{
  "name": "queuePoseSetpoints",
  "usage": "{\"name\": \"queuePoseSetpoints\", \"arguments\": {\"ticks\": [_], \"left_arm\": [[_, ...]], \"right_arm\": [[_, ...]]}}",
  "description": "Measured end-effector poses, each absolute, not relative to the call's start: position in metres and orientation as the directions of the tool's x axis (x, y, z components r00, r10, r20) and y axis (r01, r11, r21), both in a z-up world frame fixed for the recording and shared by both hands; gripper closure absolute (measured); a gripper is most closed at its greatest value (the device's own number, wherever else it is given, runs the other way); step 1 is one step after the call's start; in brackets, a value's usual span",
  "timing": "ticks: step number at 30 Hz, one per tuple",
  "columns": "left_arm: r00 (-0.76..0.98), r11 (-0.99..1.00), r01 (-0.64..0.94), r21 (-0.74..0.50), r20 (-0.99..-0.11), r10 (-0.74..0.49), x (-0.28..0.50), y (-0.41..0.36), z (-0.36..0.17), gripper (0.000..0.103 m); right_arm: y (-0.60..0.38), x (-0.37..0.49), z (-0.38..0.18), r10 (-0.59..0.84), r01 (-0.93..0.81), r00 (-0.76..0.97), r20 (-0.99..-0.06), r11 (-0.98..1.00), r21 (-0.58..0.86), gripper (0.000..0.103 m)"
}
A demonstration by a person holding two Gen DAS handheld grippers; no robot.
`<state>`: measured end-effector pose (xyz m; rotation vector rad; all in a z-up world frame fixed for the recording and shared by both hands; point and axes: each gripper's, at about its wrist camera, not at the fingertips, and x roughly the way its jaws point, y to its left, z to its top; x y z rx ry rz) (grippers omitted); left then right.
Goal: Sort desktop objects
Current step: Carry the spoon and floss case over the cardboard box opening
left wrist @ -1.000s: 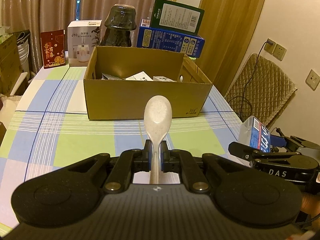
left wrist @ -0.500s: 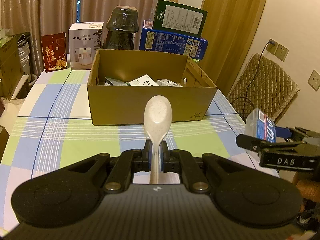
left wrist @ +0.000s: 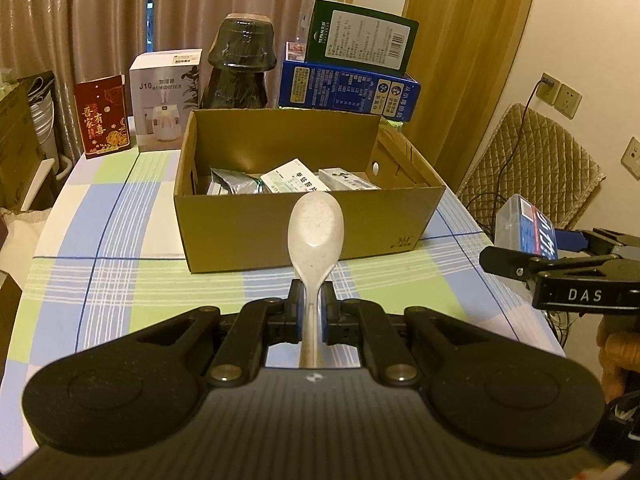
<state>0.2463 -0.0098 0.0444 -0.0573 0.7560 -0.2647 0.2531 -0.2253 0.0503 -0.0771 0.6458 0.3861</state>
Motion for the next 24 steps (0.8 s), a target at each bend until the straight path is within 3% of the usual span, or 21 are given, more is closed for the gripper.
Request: {"name": "queuePoseSetpoints", "arguments": {"ticks": [24], "left_arm": [[0.678, 0.964, 0.253, -0.083, -0.695, -0.238, 0.305, -0.015, 0.062, 0.098]], "right_arm": [[-0.216, 0.292, 0.063, 0.343, -0.403, 0.725, -0.597, 0.915, 0.036, 0.011]]}}
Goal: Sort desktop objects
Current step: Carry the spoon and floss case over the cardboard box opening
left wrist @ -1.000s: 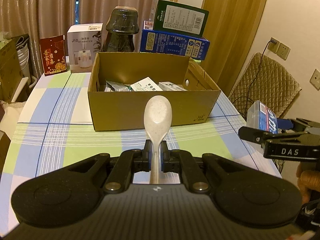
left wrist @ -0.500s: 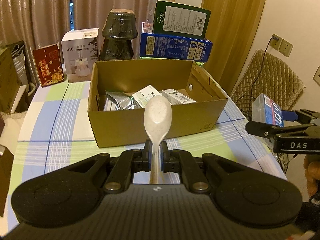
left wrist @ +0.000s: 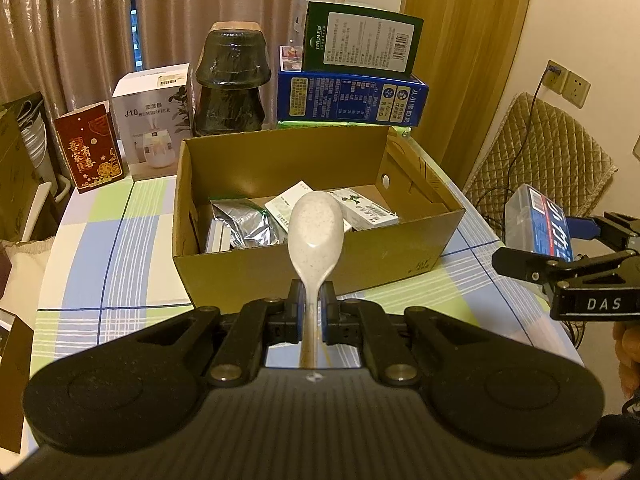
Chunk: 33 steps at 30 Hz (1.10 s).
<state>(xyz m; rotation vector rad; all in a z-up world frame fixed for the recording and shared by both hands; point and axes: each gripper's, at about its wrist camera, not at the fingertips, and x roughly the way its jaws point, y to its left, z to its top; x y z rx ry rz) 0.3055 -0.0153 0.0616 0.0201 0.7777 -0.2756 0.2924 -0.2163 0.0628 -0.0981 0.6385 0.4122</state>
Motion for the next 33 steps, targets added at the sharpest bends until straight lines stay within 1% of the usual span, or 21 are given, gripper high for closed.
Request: {"name": "queuePoseSetpoints", "arguments": {"ticks": [14, 28, 33], "left_arm": [[0.669, 0.962, 0.262, -0.081, -0.703, -0.241, 0.315, -0.019, 0.060, 0.098], [0.634, 0.954, 0.293, -0.068, -0.732, -0.247, 0.346, -0.021, 0.063, 0.098], [0.619, 0.950, 0.305, -0.066, -0.745, -0.250, 0.361, -0.023, 0.065, 0.098]], "right_arm": [[-0.217, 0.298, 0.064, 0.346, -0.404, 0.718, -0.604, 0.914, 0.044, 0.011], [-0.216, 0.335, 0.081, 0.361, -0.415, 0.682, -0.636, 0.907, 0.070, 0.011], [-0.213, 0.347, 0.084, 0.354, -0.429, 0.675, -0.647, 0.902, 0.047, 0.011]]}}
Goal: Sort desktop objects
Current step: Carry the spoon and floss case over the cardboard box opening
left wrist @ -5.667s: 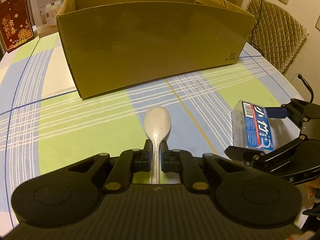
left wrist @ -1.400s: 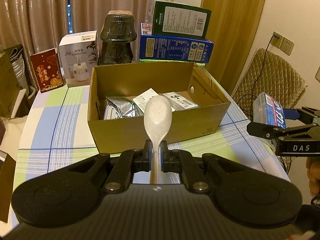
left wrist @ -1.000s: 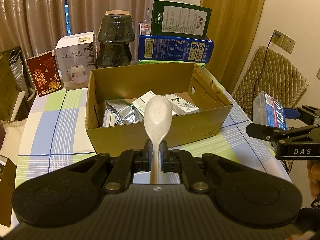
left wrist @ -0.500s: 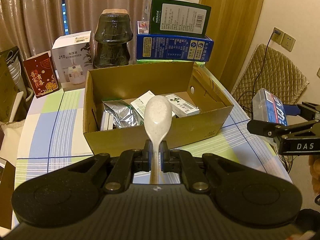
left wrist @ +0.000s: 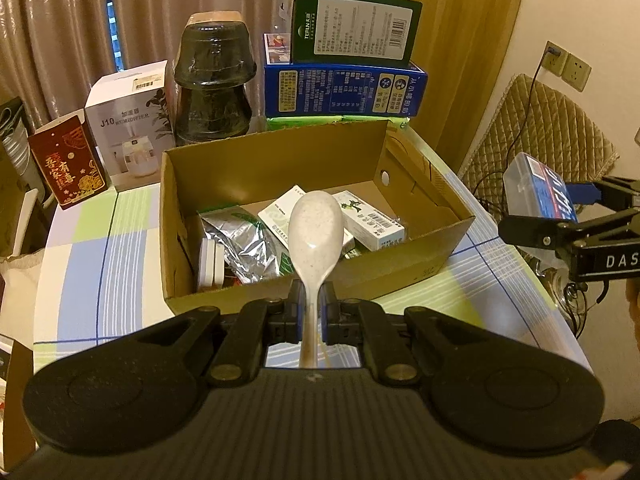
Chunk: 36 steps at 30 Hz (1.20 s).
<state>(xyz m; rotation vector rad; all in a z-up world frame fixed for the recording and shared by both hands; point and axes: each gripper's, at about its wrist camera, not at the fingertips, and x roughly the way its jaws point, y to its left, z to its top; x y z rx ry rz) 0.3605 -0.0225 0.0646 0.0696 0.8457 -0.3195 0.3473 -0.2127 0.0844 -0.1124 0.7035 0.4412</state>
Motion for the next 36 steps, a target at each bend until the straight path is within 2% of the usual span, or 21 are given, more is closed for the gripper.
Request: {"name": "queuePoseSetpoints", "arguments": {"ticks": [14, 36], "left_arm": [[0.571, 0.942, 0.324, -0.092, -0.775, -0.272, 0.407, -0.018, 0.072, 0.098], [0.522, 0.948, 0.309, -0.077, -0.819, -0.237, 0.464, -0.014, 0.053, 0.098]], "right_arm": [[-0.198, 0.389, 0.087, 0.347, -0.467, 0.645, -0.681, 0.884, 0.008, 0.011], [-0.180, 0.433, 0.076, 0.341, -0.495, 0.614, -0.712, 0.869, -0.010, 0.011]]}}
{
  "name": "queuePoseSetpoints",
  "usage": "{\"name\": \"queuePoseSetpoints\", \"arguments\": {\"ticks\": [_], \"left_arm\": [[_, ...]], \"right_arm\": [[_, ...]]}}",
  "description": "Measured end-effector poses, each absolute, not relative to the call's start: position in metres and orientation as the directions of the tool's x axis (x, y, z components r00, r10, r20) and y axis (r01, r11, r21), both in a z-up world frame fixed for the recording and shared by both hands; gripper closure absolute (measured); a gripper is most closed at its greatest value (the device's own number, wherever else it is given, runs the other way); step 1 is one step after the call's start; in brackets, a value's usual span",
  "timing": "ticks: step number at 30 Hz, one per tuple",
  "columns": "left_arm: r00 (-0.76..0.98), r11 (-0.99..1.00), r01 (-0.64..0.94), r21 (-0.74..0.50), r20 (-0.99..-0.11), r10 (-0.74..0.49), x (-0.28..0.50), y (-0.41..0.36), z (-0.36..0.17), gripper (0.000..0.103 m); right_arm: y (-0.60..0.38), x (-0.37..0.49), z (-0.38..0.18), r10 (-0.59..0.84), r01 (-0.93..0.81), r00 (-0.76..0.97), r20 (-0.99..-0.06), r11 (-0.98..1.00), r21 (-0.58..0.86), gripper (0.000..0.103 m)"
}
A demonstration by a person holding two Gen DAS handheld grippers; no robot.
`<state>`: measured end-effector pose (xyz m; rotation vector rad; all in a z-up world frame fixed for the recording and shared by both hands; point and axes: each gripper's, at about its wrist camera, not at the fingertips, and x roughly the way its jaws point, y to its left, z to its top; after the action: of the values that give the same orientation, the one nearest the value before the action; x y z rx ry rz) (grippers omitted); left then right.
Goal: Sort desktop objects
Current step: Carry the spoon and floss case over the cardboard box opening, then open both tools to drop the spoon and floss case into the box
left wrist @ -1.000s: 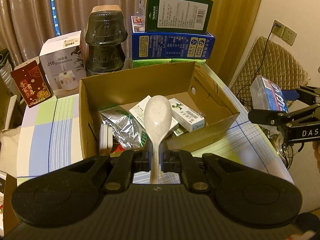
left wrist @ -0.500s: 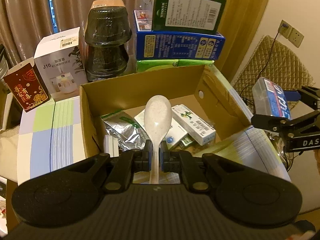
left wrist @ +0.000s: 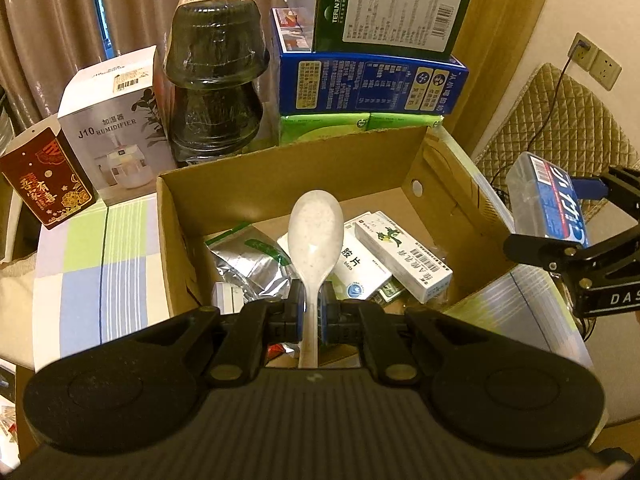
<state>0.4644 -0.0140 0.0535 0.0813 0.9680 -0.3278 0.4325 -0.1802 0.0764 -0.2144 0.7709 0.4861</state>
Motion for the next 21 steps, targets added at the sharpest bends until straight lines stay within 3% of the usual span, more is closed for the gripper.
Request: {"name": "queuePoseSetpoints", "arguments": {"ticks": [21], "left_arm": [[0.512, 0.954, 0.283, -0.102, -0.825, -0.240, 0.502, -0.017, 0.049, 0.098]], "right_arm": [[-0.182, 0.464, 0.062, 0.331, -0.484, 0.601, -0.727, 0.875, -0.002, 0.011]]}}
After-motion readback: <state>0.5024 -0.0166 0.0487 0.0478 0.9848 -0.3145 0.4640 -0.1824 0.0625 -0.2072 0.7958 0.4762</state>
